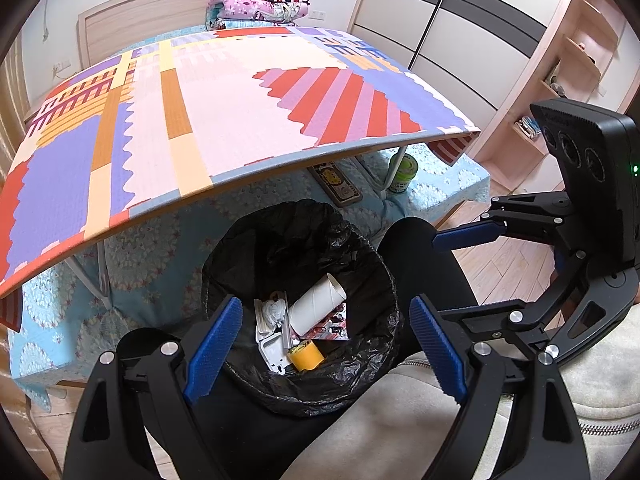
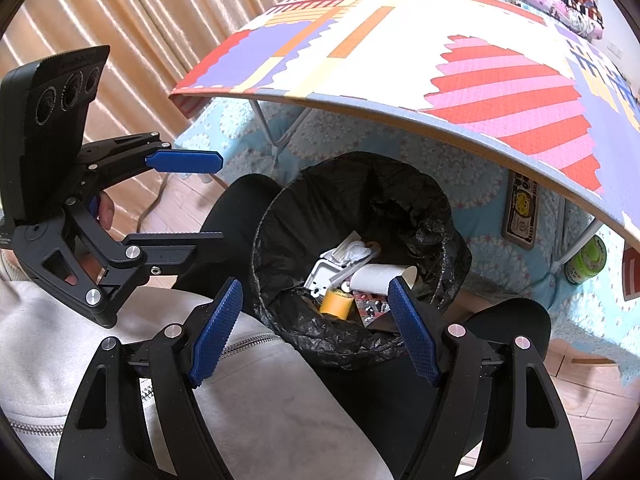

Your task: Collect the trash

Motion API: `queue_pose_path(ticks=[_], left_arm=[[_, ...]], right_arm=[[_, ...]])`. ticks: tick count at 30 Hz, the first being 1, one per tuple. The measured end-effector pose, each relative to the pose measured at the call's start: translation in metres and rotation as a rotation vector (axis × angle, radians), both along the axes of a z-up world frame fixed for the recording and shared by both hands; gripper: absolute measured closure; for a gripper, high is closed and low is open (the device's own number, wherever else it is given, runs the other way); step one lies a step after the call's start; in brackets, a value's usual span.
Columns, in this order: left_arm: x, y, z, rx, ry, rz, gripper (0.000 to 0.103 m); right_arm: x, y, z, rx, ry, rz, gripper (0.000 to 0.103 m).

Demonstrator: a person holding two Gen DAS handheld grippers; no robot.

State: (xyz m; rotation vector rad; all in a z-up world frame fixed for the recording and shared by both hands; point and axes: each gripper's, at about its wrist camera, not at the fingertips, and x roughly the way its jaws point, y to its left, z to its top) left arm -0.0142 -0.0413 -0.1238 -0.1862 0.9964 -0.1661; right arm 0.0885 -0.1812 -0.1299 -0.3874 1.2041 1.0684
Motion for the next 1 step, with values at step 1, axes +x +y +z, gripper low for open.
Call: queue_pose_path(ticks=[1], left_arm=[[0.0000,0.0001,0.0001,0.000,0.000,0.001,0.020]], right_arm=[[0.0001,0.0000,-0.0002,0.000,0.000,0.000,0.028]])
